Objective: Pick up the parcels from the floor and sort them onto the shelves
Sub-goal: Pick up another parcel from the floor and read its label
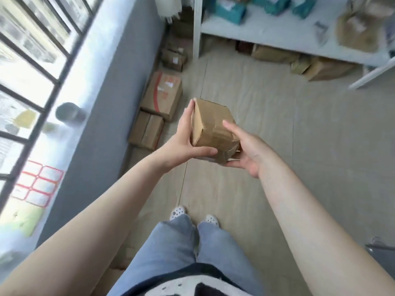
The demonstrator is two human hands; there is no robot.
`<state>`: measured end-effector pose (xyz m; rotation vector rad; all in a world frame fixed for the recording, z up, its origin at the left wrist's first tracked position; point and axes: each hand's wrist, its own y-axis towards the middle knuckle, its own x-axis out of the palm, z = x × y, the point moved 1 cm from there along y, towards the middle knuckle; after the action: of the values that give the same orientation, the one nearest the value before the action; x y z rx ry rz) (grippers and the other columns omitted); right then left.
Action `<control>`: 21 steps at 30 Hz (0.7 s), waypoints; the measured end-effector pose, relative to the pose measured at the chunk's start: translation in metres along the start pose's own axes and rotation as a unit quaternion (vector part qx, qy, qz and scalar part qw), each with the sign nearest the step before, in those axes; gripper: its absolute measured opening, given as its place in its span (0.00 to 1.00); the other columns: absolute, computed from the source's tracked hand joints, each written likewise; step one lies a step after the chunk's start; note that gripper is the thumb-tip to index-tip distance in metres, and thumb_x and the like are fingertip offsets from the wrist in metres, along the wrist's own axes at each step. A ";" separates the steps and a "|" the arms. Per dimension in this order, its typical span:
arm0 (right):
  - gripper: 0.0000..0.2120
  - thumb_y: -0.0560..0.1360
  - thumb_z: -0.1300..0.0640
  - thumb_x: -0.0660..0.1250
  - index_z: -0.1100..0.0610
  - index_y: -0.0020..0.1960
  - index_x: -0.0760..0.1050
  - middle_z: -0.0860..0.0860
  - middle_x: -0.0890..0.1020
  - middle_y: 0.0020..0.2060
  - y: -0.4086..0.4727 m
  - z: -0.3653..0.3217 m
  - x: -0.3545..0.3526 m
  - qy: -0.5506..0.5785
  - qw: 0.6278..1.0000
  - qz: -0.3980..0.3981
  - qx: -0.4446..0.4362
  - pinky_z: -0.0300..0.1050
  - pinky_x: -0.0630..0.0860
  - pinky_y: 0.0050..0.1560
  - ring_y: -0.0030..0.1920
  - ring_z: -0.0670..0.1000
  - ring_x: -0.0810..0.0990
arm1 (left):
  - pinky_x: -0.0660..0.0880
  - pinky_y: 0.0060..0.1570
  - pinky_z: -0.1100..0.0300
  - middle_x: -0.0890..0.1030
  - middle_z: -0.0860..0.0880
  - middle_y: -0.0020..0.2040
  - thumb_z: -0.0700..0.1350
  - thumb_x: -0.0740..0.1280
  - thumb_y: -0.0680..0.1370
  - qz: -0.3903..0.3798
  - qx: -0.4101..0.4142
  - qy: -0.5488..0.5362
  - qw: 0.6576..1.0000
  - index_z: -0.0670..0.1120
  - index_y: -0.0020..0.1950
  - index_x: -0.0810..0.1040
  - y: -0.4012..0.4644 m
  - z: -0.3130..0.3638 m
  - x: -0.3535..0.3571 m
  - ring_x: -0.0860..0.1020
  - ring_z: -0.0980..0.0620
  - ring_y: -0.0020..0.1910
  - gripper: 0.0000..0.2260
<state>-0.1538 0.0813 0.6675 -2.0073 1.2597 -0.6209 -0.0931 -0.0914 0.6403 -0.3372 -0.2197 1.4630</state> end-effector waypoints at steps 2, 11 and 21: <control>0.18 0.71 0.38 0.68 0.52 0.48 0.83 0.49 0.87 0.41 -0.023 -0.020 -0.001 -0.019 0.999 -0.008 -0.030 0.52 0.82 0.50 0.43 0.52 0.85 | 0.61 0.76 0.45 0.55 0.52 0.79 0.57 0.80 0.61 0.041 0.032 -0.001 0.999 0.61 0.80 0.44 -0.007 0.020 -0.001 0.57 0.53 0.79 0.58; 0.41 0.61 0.32 0.73 0.40 0.71 0.65 0.45 0.74 0.69 -0.087 -0.032 -0.009 -0.116 0.966 0.011 -0.231 0.56 0.71 0.68 0.68 0.47 0.73 | 0.73 0.60 0.51 0.83 0.54 0.58 0.58 0.74 0.63 0.101 -0.007 -0.145 0.984 0.54 0.68 0.71 -0.038 0.075 0.020 0.81 0.53 0.56 0.34; 0.45 0.67 0.55 0.76 0.42 0.77 0.56 0.46 0.68 0.72 -0.118 -0.049 -0.024 -0.109 0.917 -0.085 -0.374 0.39 0.74 0.63 0.69 0.44 0.72 | 0.74 0.54 0.55 0.84 0.48 0.43 0.64 0.67 0.72 0.047 -0.118 -0.095 0.987 0.52 0.49 0.80 -0.062 0.126 0.033 0.81 0.46 0.47 0.17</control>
<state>-0.1293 0.1244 0.7874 -2.7347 1.3065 0.0510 -0.0756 -0.0522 0.7778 -0.4035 -0.5405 1.5664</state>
